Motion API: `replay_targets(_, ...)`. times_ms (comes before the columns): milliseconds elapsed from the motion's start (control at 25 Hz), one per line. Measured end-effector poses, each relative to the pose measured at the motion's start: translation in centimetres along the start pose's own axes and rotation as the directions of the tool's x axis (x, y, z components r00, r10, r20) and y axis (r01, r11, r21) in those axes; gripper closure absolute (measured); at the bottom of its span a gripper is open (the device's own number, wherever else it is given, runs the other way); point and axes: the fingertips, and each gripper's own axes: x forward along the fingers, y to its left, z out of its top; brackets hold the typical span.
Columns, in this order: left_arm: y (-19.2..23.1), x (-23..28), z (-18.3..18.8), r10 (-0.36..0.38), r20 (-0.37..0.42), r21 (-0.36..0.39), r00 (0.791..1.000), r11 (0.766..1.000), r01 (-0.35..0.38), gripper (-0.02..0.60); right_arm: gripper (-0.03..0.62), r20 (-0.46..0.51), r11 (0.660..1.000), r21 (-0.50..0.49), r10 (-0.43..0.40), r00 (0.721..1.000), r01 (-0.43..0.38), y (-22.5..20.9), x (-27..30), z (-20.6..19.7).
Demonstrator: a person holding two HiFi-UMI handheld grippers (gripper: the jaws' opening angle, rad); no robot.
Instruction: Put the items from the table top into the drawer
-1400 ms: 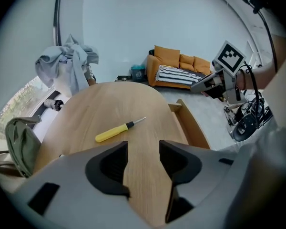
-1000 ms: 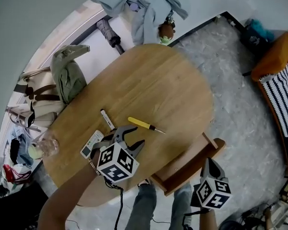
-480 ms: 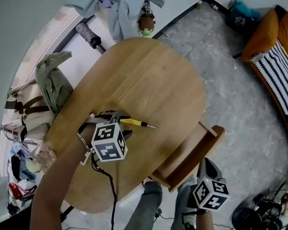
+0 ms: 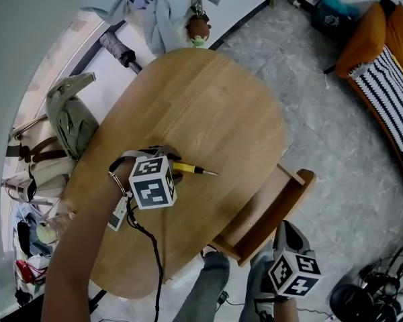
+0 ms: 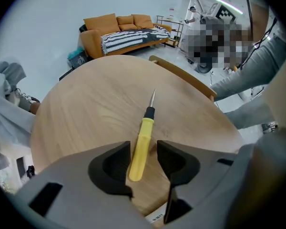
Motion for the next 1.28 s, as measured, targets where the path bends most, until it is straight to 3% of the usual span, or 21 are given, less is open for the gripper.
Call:
replay_targets(600,-0.8,0.3,0.1,-0.029,-0.019,0.024,0.999,0.999,0.030,0.493,0.589,-0.014,0.999,0.002,0.034,0.999,-0.034,-0.5,0.4,0.1)
replay_targets(1280,-2.8,-1.5,2.4,0.052,0.022,-0.115,0.998,0.992,-0.049,0.512,0.589,-0.018,0.995,-0.080,0.052,0.998,-0.053,-2.7,-0.7,1.7)
